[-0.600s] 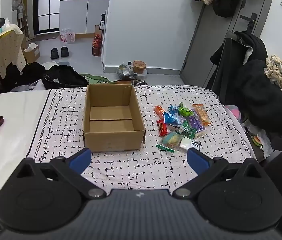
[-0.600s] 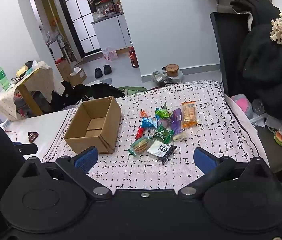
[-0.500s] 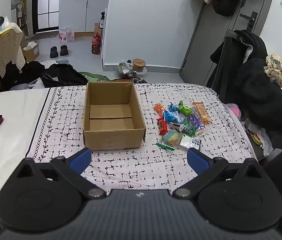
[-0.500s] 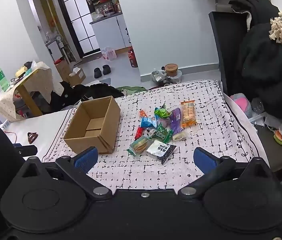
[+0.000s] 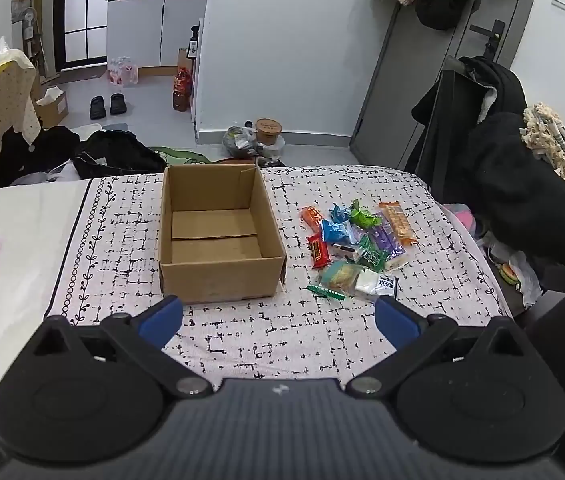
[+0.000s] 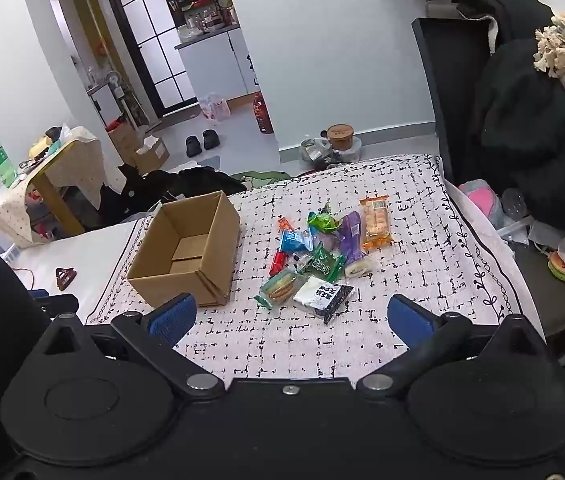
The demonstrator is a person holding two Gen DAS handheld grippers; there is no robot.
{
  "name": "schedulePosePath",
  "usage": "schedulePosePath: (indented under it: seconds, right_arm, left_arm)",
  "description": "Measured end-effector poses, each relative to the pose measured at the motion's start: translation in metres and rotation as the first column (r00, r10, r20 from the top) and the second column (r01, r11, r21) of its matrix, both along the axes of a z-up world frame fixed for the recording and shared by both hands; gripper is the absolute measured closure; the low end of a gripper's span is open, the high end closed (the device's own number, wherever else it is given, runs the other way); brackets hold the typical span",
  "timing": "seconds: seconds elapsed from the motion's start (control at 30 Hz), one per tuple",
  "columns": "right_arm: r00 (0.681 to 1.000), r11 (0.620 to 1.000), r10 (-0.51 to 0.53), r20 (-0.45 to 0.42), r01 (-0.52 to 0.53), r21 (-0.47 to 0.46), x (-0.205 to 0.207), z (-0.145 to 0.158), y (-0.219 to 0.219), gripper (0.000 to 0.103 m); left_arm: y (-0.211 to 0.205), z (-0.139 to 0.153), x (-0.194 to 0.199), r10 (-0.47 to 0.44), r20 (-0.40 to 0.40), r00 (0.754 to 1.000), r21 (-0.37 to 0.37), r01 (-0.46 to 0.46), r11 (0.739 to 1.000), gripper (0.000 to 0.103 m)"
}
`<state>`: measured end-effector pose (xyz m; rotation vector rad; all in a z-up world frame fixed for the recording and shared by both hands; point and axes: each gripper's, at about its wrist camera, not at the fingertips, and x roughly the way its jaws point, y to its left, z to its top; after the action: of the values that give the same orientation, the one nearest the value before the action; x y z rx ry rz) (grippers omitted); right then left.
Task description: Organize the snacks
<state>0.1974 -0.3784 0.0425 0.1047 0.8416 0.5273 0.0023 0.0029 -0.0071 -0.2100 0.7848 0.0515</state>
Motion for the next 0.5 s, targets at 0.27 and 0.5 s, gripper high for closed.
schedulePosePath:
  seconds: [0.27,0.5]
  right_arm:
    - [1.000,1.000,-0.005,-0.001,0.005,0.007,-0.0016,0.0011,0.0019,0.000]
    - [1.000,1.000,-0.001,0.001,0.001,0.011,-0.0023,0.0014,0.0034,0.000]
  left_arm:
    - [0.0021,-0.0024,-0.0015,-0.001,0.005,1.000,0.004,0.001,1.000,0.001]
    - [0.0036,-0.0052,-0.0027,0.008,0.006,1.000,-0.011,-0.008,1.000,0.001]
